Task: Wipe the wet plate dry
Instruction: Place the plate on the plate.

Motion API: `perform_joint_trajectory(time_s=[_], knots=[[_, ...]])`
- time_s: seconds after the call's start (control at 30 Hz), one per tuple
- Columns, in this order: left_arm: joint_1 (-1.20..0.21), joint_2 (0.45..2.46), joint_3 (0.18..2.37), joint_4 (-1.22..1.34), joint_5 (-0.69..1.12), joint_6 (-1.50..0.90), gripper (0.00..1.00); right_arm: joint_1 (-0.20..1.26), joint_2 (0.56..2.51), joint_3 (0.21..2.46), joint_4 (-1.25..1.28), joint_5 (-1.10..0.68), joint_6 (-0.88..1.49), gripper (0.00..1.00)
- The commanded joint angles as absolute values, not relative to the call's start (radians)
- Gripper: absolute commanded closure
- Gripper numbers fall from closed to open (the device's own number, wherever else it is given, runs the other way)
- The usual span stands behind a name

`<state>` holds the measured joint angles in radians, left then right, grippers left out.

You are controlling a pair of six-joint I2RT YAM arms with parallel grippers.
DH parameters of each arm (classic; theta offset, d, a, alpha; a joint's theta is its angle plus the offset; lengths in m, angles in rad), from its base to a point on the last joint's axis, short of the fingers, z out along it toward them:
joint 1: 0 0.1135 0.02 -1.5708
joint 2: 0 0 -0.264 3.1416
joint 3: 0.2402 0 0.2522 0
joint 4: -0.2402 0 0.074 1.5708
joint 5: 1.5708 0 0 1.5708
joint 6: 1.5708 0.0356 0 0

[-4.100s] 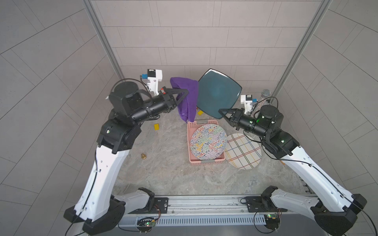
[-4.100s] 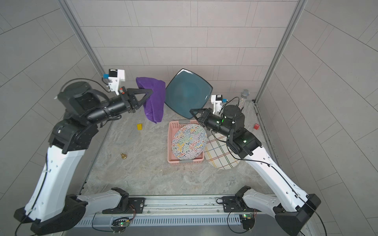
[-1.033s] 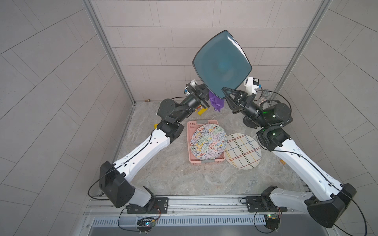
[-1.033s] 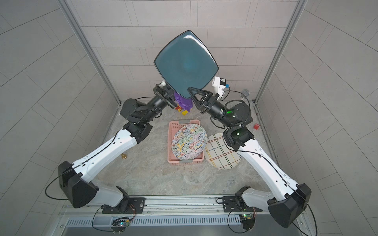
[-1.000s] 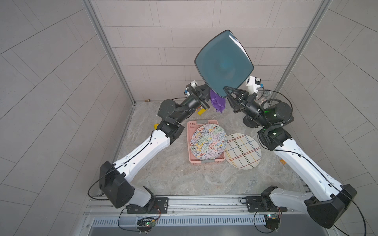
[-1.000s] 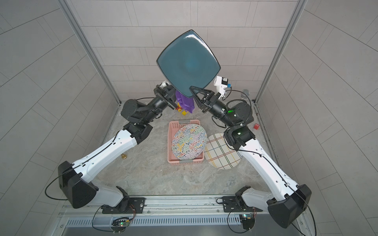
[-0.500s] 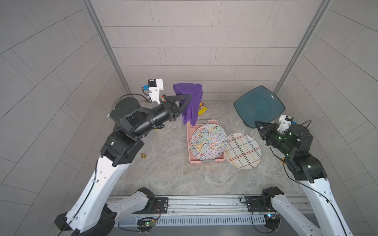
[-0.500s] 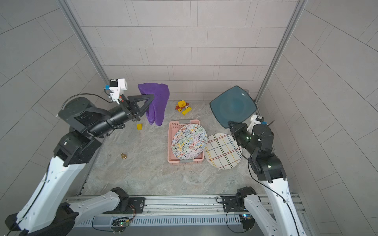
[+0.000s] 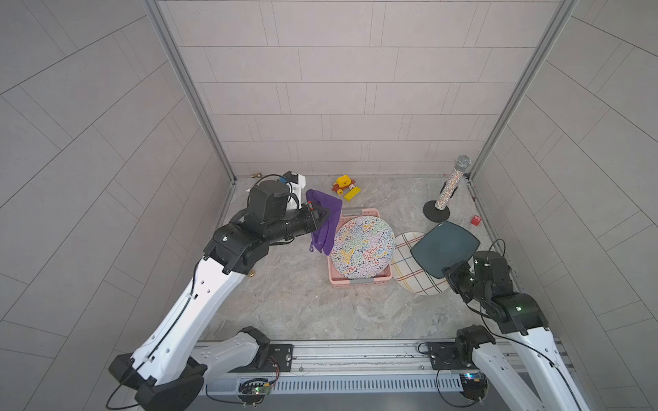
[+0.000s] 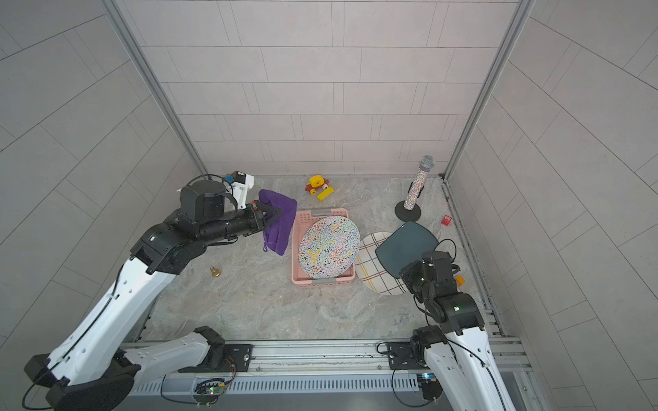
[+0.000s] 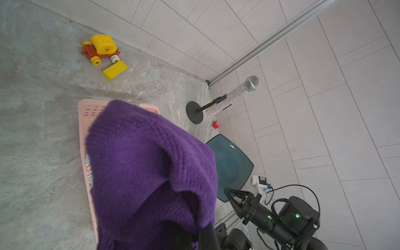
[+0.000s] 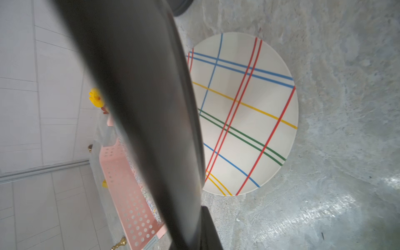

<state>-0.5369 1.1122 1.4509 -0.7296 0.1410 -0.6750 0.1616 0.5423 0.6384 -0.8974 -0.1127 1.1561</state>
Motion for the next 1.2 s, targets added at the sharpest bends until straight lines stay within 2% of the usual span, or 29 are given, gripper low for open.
perform_joint_trajectory(time_s=[0.0, 0.37, 0.57, 0.7, 1.0, 1.17], knots=[[-0.535, 1.097, 1.452, -0.731, 0.15, -0.648, 1.0, 0.163, 0.557, 0.607, -0.673, -0.19, 1.106, 1.0], [-0.535, 1.105, 1.45, -0.734, 0.152, -0.658, 1.0, 0.163, 0.659, 0.428, -0.504, -0.29, 1.103, 1.0], [-0.534, 1.107, 1.451, -0.731, 0.156, -0.663, 1.0, 0.163, 0.705, 0.381, -0.53, -0.269, 1.114, 1.0], [-0.534, 1.113, 1.451, -0.728, 0.161, -0.666, 1.0, 0.163, 0.743, 0.373, -0.558, -0.25, 1.092, 0.85], [-0.535, 1.107, 1.432, -0.716, 0.166, -0.672, 1.0, 0.163, 0.824, 0.371, -0.602, -0.277, 1.018, 0.78], [-0.534, 1.101, 1.411, -0.723, 0.148, -0.661, 1.0, 0.163, 0.801, 0.382, -0.689, -0.23, 1.004, 0.6]])
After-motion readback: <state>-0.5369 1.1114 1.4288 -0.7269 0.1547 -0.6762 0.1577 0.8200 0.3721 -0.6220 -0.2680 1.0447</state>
